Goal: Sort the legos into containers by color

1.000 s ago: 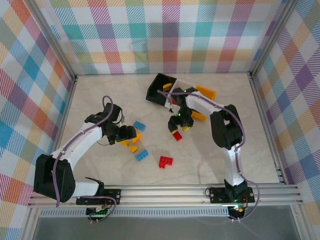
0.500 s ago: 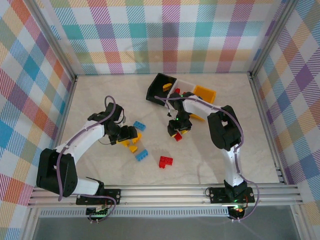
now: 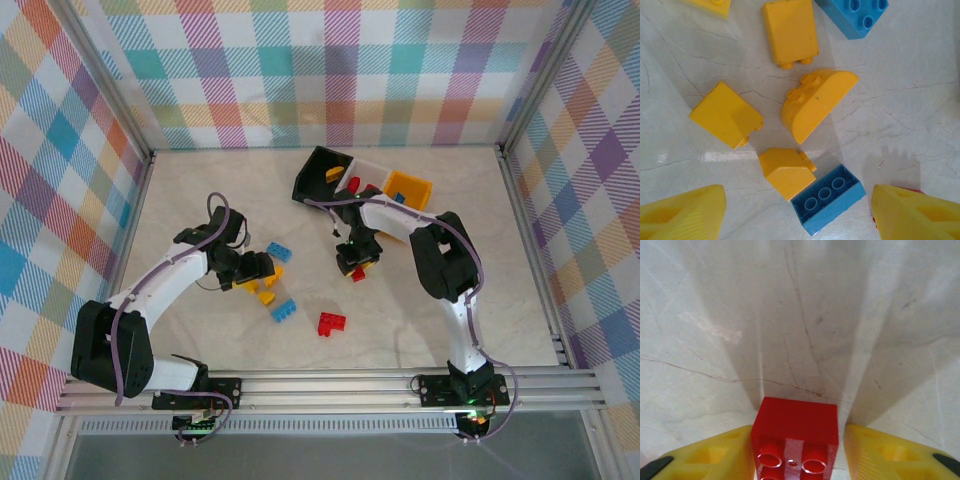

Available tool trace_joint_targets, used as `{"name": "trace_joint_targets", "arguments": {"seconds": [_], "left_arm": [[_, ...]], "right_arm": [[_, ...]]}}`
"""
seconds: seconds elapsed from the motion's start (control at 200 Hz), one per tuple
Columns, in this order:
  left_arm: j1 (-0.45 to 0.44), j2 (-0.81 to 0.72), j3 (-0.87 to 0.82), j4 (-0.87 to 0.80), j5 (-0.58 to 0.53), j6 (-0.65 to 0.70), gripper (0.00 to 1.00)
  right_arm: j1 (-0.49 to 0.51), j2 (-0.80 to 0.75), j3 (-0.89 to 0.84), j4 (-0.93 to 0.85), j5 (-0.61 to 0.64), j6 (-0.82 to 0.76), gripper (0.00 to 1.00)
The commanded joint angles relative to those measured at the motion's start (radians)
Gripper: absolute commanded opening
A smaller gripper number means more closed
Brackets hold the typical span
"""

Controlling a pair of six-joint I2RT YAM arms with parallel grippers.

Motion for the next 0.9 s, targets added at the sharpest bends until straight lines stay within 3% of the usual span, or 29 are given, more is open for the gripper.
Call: {"name": "trace_joint_targets", "arguments": {"seconds": [0.0, 0.11, 0.295, 0.46, 0.67, 0.895], "left_arm": [[0.016, -0.009, -0.014, 0.014, 0.016, -0.019, 0.77], [0.016, 0.008, -0.001, 0.016, 0.022, -0.018, 0.77], [0.016, 0.022, 0.02, 0.016, 0.023, -0.014, 0.77], [0.016, 0.025, 0.022, 0.003, 0.019, 0.001, 0.77], [0.016, 0.007, 0.017, -0.023, 0.01, 0.008, 0.77], [0.016, -0.023, 0.015, -0.062, -0.005, 0.016, 0.77]], "right_arm": [[0.005, 0.002, -0.02, 0.01, -0.011, 0.01, 0.41], [0.006, -0.008, -0.008, 0.005, -0.005, 0.017, 0.32], [-0.003, -0.055, 0.066, -0.03, 0.001, 0.026, 0.32], [-0.066, -0.063, 0.235, -0.048, -0.077, 0.08, 0.32], [-0.144, 0.059, 0.526, -0.079, -0.081, 0.124, 0.32], [-0.202, 0.214, 0.707, -0.056, -0.041, 0.147, 0.32]]}}
